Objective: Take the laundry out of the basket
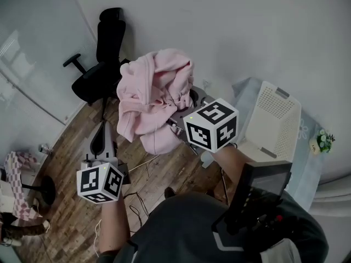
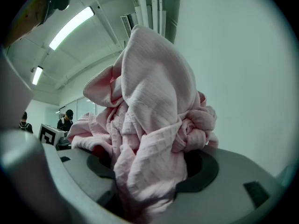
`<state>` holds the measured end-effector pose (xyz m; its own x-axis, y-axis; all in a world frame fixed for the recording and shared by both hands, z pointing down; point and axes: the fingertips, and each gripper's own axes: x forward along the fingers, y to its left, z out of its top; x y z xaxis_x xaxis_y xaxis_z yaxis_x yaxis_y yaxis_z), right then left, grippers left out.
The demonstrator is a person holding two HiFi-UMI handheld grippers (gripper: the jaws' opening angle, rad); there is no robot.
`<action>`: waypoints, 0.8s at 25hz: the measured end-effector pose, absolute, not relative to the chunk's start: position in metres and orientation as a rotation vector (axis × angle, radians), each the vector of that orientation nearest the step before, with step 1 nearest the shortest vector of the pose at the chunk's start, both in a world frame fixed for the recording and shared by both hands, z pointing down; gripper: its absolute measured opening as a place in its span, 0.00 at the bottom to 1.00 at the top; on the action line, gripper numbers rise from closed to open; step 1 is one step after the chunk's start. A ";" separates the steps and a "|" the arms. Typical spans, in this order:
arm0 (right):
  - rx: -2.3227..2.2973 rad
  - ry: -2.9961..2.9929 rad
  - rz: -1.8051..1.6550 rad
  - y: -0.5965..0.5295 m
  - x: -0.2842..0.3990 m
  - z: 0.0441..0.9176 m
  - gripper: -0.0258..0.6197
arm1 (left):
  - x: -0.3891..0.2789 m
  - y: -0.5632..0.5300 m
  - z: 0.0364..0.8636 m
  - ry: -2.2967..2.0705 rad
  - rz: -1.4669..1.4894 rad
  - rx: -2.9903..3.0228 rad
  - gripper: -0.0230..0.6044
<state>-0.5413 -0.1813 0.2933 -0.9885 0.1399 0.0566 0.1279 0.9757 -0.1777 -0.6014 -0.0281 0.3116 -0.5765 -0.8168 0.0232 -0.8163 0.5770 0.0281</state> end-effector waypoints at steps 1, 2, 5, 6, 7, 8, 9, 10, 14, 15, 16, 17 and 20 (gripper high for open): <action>-0.210 -3.048 0.269 -0.182 -0.543 0.296 0.56 | -0.604 -0.029 0.314 -2.754 -0.027 1.419 0.05; -0.208 -3.043 0.272 -0.182 -0.545 0.299 0.56 | -0.606 -0.029 0.317 -2.747 -0.032 1.409 0.05; -0.186 -3.023 0.297 -0.184 -0.546 0.306 0.57 | -0.609 -0.026 0.319 -2.740 -0.040 1.387 0.05; -0.178 -3.018 0.299 -0.184 -0.546 0.307 0.57 | -0.611 -0.025 0.318 -2.741 -0.042 1.382 0.05; -0.172 -3.013 0.294 -0.185 -0.546 0.309 0.57 | -0.612 -0.025 0.317 -2.741 -0.042 1.380 0.05; -0.168 -3.011 0.284 -0.185 -0.546 0.309 0.57 | -0.613 -0.026 0.317 -2.741 -0.041 1.381 0.05; -0.164 -3.009 0.274 -0.186 -0.546 0.310 0.57 | -0.614 -0.027 0.316 -2.739 -0.039 1.384 0.05; -0.160 -3.008 0.268 -0.186 -0.546 0.310 0.57 | -0.614 -0.029 0.316 -2.736 -0.037 1.387 0.05; -0.148 -3.007 0.282 -0.187 -0.546 0.311 0.57 | -0.616 -0.032 0.317 -2.721 -0.040 1.398 0.05; -0.144 -3.007 0.281 -0.187 -0.546 0.311 0.57 | -0.616 -0.033 0.318 -2.719 -0.041 1.401 0.05; -0.140 -3.007 0.277 -0.187 -0.545 0.311 0.57 | -0.617 -0.033 0.318 -2.717 -0.042 1.403 0.05; -0.137 -3.007 0.270 -0.187 -0.546 0.311 0.57 | -0.617 -0.034 0.318 -2.717 -0.043 1.405 0.05; -0.128 -3.006 0.243 -0.188 -0.545 0.309 0.57 | -0.618 -0.037 0.316 -2.712 -0.047 1.411 0.05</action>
<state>-0.5448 -0.1877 0.3095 -0.9888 0.0943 0.1158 0.0745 0.9835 -0.1647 -0.6175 -0.0367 0.3161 -0.5711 -0.8187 0.0602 -0.8161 0.5741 0.0661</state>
